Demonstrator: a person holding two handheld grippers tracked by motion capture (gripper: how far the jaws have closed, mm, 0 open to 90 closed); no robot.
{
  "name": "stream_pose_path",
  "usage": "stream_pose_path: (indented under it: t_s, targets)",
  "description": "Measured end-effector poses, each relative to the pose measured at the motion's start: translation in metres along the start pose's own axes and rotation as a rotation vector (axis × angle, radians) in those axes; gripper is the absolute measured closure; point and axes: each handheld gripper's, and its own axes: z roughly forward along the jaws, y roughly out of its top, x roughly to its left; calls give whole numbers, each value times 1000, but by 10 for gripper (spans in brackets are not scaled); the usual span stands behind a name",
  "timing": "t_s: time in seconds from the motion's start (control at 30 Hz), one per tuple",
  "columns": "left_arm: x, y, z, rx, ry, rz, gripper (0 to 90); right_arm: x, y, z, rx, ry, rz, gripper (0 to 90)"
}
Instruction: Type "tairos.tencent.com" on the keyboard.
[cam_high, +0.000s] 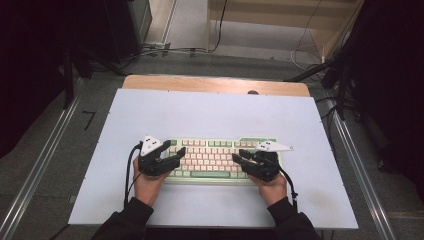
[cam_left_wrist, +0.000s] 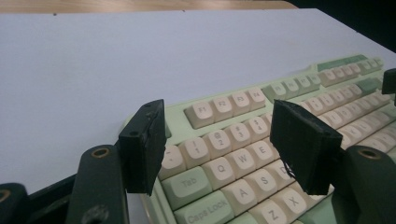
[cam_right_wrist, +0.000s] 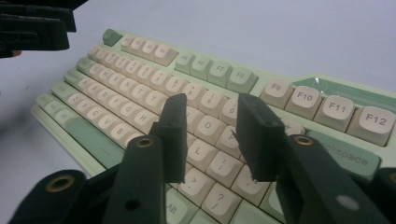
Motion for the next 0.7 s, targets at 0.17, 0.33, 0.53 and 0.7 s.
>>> stream_pose_path:
  t_s: [0.17,0.33,0.53,0.7]
  targets:
    - [4,0,-1,-6,17,-8,364,1,4,5,17,-8,-21,804]
    - [4,-1,0,-4,19,-6,365,4,6,15,61,-18,-44,875]
    - [4,-1,-1,-3,22,-6,365,6,8,27,94,-25,-56,876]
    - [4,-1,0,7,19,-2,366,7,8,34,117,-34,-63,876]
